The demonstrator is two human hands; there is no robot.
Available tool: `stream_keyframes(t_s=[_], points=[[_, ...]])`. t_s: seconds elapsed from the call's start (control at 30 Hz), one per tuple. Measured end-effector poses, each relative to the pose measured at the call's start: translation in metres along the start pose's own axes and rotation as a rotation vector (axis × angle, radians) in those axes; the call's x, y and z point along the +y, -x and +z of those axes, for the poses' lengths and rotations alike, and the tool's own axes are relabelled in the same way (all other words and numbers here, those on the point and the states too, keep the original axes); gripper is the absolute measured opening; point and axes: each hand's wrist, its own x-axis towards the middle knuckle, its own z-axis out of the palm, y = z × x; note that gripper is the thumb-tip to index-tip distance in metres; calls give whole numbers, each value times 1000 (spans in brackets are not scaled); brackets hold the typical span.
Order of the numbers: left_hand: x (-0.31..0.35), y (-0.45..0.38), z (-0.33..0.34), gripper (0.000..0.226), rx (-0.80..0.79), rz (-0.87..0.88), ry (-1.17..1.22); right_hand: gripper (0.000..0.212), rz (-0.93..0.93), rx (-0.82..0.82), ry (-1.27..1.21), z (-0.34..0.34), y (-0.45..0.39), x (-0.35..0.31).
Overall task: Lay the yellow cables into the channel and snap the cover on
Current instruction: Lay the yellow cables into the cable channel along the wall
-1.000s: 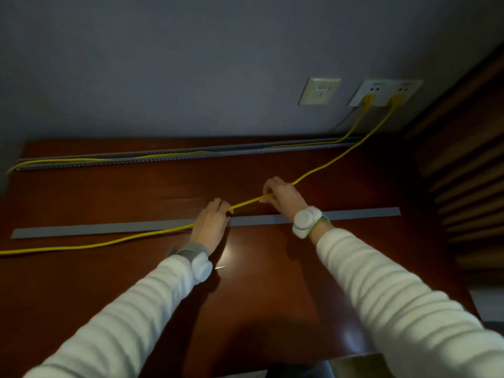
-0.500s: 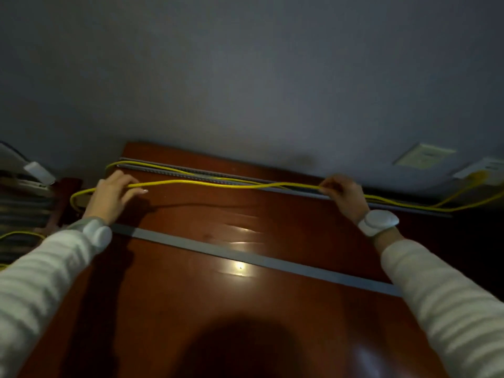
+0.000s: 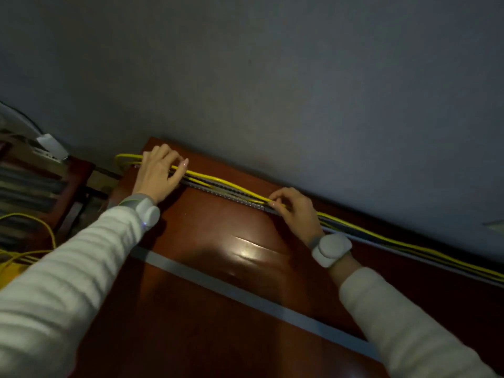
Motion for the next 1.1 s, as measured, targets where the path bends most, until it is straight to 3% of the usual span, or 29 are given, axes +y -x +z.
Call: stream_keyframes(t_s=[0.27, 0.5, 0.7, 0.8, 0.93, 1.0, 1.1], points=[[3, 13, 45, 27, -49, -88, 39, 7, 10, 131, 30, 16, 5, 22], [19, 6, 59, 33, -21, -202, 11, 15, 68, 231, 6, 15, 17, 21], [21, 3, 51, 39, -117, -190, 51, 15, 108, 172, -30, 7, 20, 14], [25, 7, 50, 36, -27, -211, -35, 16, 118, 177, 3, -6, 34, 18], [24, 26, 49, 62, 106, -561, -71, 20, 81, 163, 58, -19, 53, 28], [22, 34, 48, 81, 105, -757, -33, 21, 77, 156, 67, -19, 51, 28], [18, 32, 48, 92, 57, -978, 95, 22, 64, 155, 56, -10, 42, 17]])
